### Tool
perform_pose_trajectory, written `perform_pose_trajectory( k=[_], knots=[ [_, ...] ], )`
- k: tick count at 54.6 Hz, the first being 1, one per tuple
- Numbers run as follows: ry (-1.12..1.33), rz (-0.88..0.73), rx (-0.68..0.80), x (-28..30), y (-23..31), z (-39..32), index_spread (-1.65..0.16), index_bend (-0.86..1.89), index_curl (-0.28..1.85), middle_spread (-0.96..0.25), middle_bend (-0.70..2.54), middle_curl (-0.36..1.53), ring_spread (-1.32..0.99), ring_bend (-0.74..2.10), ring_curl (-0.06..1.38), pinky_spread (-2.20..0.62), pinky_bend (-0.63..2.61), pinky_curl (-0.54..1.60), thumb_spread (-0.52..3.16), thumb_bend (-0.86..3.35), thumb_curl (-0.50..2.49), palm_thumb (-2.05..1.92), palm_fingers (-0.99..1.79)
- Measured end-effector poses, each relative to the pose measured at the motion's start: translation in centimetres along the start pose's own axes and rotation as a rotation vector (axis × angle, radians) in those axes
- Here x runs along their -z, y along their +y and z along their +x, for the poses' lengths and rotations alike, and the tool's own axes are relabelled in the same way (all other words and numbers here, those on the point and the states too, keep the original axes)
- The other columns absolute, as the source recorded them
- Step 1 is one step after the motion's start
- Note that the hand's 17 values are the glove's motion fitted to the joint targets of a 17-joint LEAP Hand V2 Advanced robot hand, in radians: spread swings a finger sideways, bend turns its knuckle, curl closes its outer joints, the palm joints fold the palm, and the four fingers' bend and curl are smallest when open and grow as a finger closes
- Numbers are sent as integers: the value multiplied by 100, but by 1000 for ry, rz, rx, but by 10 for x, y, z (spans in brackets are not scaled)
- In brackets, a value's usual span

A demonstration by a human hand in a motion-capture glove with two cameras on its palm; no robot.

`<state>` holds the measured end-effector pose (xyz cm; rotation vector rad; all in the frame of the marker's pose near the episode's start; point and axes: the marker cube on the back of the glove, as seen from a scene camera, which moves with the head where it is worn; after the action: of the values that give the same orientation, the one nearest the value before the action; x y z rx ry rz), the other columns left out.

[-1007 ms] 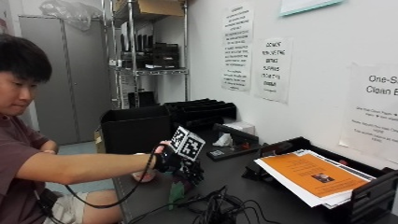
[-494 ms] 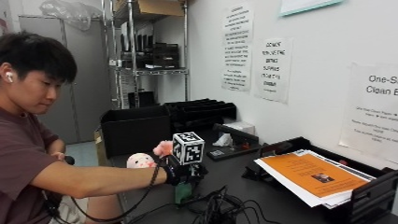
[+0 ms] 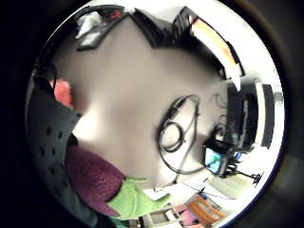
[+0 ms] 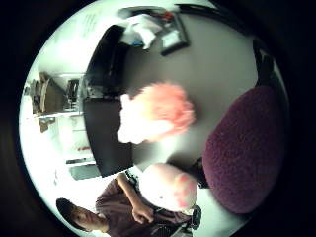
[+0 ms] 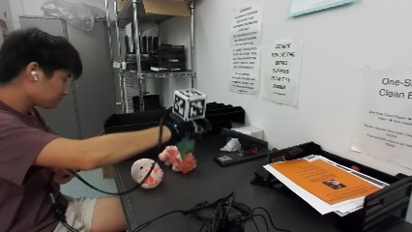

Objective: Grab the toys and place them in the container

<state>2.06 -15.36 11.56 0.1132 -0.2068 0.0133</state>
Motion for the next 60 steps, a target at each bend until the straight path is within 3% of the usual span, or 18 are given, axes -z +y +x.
perform_pose_trajectory(
  k=[6,18,28,37,41,44,48,51,53,54,60],
  knots=[
    [60,67,126,83,-6,-81,-36,71,37,-29,102,73,-40,129,58,-36,103,49,56,12,78,66,105],
    [98,106,335,143,-8,-250,-36,76,46,-28,105,79,-40,133,61,-37,107,52,47,9,86,66,99],
    [154,87,448,121,-20,-377,-36,76,54,-28,106,83,-39,135,63,-36,109,54,43,7,92,65,95],
    [99,119,587,77,-20,-428,-36,73,61,-28,105,85,-39,136,64,-36,113,55,42,4,96,65,90],
    [230,7,507,53,-23,-430,-36,68,63,-28,103,85,-38,137,64,-36,117,56,44,1,97,63,84],
    [281,-45,454,38,-25,-428,-35,57,65,-30,95,84,-38,139,65,-36,124,57,47,1,97,64,70],
    [289,-135,495,19,-24,-429,-33,43,64,-33,79,80,-36,143,65,-33,124,57,67,-5,92,54,45],
    [320,-238,547,11,-20,-421,-30,33,63,-30,61,74,-33,133,64,-29,124,58,85,-8,84,39,1],
    [320,-258,593,9,-17,-414,-27,17,57,-20,43,68,-25,113,59,-20,128,58,91,-12,77,25,-46],
    [304,-243,604,10,-16,-411,-26,11,54,-16,36,65,-22,104,56,-17,128,56,93,-12,74,20,-53],
    [189,-114,557,25,-12,-391,-22,5,40,-3,16,54,-9,68,42,-6,117,48,104,-7,63,3,-49]
  ],
)
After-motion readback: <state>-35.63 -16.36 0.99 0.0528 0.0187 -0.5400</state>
